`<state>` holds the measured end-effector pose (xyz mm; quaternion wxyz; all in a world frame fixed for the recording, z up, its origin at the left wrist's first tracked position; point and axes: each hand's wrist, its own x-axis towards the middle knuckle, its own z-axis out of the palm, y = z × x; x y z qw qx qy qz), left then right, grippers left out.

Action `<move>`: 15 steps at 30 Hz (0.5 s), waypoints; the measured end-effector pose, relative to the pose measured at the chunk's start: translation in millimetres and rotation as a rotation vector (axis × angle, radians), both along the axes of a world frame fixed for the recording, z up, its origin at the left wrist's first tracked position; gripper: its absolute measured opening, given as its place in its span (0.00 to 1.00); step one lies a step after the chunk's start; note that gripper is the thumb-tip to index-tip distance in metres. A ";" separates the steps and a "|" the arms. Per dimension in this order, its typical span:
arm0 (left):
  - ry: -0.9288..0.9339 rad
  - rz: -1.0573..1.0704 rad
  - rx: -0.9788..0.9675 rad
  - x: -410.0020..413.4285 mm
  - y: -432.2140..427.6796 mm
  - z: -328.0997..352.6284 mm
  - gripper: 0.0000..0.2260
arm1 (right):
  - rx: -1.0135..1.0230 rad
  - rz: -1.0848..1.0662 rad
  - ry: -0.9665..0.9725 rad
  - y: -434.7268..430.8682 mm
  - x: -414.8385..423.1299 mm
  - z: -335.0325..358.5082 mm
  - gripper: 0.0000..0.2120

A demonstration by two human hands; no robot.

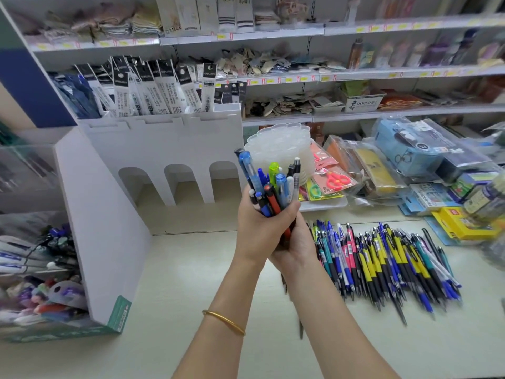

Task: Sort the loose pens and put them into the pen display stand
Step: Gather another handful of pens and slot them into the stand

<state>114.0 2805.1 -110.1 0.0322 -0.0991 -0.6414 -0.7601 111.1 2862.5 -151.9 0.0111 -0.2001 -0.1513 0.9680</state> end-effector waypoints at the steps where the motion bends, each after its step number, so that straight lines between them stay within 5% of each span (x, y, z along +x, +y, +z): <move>1: 0.007 0.022 0.000 1.4 0.4 0.1 0.20 | 0.004 0.001 0.006 -0.7 0.3 0.9 0.22; 4: 0.055 0.013 -0.031 4.6 -1.1 0.9 0.22 | 0.013 -0.005 0.072 -0.4 0.1 3.6 0.25; 7: 0.048 -0.059 -0.043 5.9 -1.8 1.5 0.27 | 0.058 0.046 0.100 1.9 1.6 5.6 0.17; 15: 0.025 0.009 0.025 7.0 -2.4 6.9 0.21 | -0.021 0.092 0.004 1.4 15.5 12.6 0.19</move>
